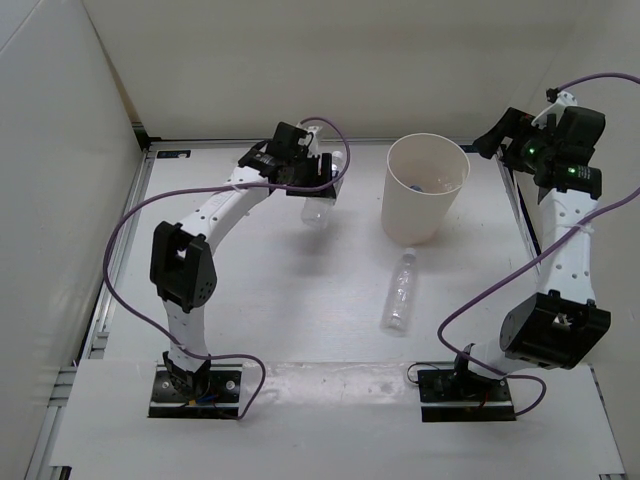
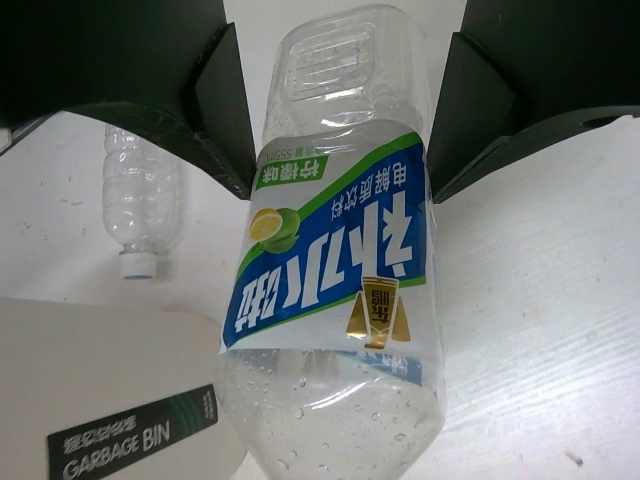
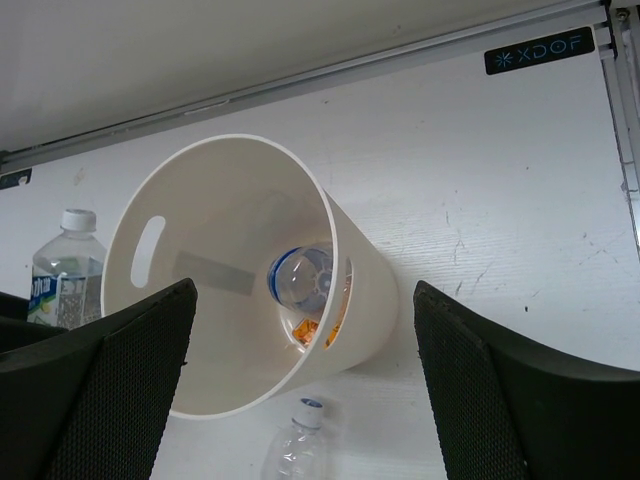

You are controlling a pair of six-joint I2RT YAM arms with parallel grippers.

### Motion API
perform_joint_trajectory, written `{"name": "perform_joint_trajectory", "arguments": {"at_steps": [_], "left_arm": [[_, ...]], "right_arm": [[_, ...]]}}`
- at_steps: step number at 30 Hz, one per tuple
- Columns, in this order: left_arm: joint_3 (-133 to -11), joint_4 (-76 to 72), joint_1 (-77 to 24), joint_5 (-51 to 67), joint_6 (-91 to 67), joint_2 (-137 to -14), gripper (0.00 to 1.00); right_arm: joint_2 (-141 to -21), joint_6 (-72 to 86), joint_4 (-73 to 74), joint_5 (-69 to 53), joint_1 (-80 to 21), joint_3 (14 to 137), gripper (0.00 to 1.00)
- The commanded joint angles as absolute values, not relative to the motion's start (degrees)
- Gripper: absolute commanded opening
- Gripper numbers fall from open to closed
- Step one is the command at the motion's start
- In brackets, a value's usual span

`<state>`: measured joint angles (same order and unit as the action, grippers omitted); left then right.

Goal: Put the plastic bottles in the bin

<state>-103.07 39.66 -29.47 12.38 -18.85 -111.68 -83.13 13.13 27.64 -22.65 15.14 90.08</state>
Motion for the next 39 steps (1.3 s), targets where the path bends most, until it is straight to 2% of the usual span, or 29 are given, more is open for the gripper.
{"name": "perform_joint_trajectory", "arguments": {"at_steps": [1, 12, 18, 20, 23, 27, 36, 39], "left_arm": [[-106.0, 35.2, -29.2, 12.1, -17.8, -106.1, 0.34], [-115.2, 12.4, -30.2, 14.5, -22.6, -106.3, 0.24], [-134.4, 8.5, -33.1, 14.7, -25.0, -115.3, 0.22], [-142.2, 7.7, -35.1, 14.9, -26.5, -122.1, 0.22], [-147.9, 5.5, -36.8, 14.8, -28.7, -127.2, 0.22], [-147.6, 4.1, -40.8, 13.4, -29.0, -129.3, 0.22], [-148.7, 6.2, -44.2, 12.0, -27.2, -135.3, 0.31], [-148.3, 7.2, -44.4, 12.4, -27.2, -135.9, 0.39]], "right_arm": [[-81.0, 13.2, 26.1, -23.1, 14.7, 89.8, 0.9], [-80.1, 11.7, 27.0, -22.1, 14.9, 90.2, 0.9], [-79.0, 11.1, 27.8, -21.7, 15.9, 89.7, 0.9], [-78.8, 10.8, 28.1, -22.1, 17.1, 89.3, 0.9], [-78.3, 11.2, 28.4, -22.8, 18.7, 89.0, 0.9], [-78.1, 11.0, 28.6, -23.4, 20.2, 88.5, 0.9], [-78.3, 11.1, 29.1, -24.3, 21.4, 88.2, 0.9], [-78.5, 11.2, 29.4, -24.6, 21.6, 88.2, 0.9]]}}
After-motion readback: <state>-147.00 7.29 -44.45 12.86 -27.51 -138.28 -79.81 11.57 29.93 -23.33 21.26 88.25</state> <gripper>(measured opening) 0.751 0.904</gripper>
